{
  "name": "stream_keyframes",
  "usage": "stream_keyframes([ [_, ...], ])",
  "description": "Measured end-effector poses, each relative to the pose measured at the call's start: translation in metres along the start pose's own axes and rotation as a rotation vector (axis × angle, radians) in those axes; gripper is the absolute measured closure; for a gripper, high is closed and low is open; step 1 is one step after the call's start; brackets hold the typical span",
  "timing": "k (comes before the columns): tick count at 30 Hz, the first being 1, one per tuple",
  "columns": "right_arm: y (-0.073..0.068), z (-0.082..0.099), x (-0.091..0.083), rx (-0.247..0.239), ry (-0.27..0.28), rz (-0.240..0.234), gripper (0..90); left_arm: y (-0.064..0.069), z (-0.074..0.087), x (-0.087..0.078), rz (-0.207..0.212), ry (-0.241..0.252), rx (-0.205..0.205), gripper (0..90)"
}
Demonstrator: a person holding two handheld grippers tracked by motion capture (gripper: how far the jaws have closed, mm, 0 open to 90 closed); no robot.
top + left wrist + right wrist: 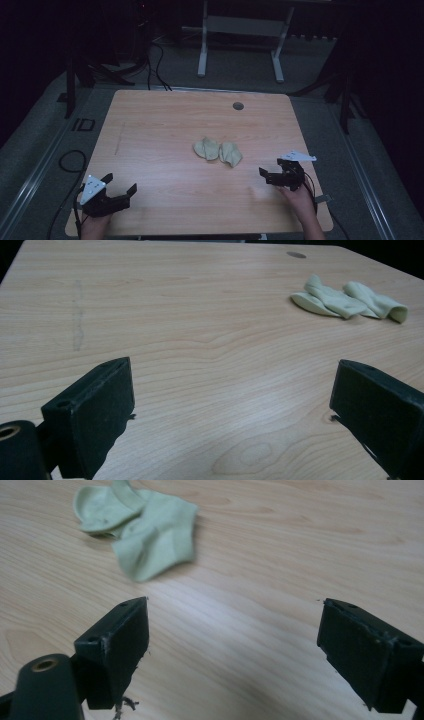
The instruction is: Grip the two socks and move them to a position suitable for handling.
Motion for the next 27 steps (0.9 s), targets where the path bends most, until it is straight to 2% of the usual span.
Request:
stream_keyframes([
  [4, -0.010, -0.014, 0.012, -0.039, -0.014, -0.024, 13.2, 0.002, 0.001, 0.000, 0.001, -0.004, 0.014, 4.1],
  [14, -0.026, -0.041, 0.037, -0.085, -0.032, -0.058, 15.1, 0.004, 0.001, 0.000, 0.010, -0.008, 0.021, 4.1],
  [16, -0.029, -0.050, 0.045, -0.097, -0.030, -0.061, 21.9, 0.004, 0.001, 0.000, 0.014, -0.008, 0.022, 4.0],
  [18, -0.031, -0.052, 0.048, -0.098, -0.025, -0.057, 23.5, 0.004, 0.001, 0.000, 0.012, -0.006, 0.024, 4.0],
  [20, -0.032, -0.057, 0.055, -0.096, -0.029, -0.058, 29.9, 0.004, 0.001, 0.000, 0.017, -0.006, 0.024, 4.0],
  [22, -0.034, -0.060, 0.061, -0.102, -0.035, -0.059, 30.7, 0.004, 0.001, 0.000, 0.019, -0.008, 0.024, 4.0],
  [24, -0.037, -0.063, 0.069, -0.098, -0.044, -0.069, 35.7, 0.004, 0.002, 0.000, 0.019, -0.011, 0.025, 4.0],
  [26, -0.043, -0.069, 0.080, -0.118, -0.056, -0.073, 38.4, 0.005, 0.002, 0.001, 0.025, -0.020, 0.029, 4.0],
  [27, -0.043, -0.069, 0.080, -0.118, -0.056, -0.073, 38.4, 0.005, 0.002, 0.001, 0.025, -0.020, 0.029, 4.0],
])
Point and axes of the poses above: each handheld gripper's, and its own axes: x roughly forward along the jaws, z roughly out of its underside, y roughly to its right, the point moved 3 cm from there along x, roughly forward along the jaws, and after that the axes turned 6 degrees about -x, right-handed, at the moved point
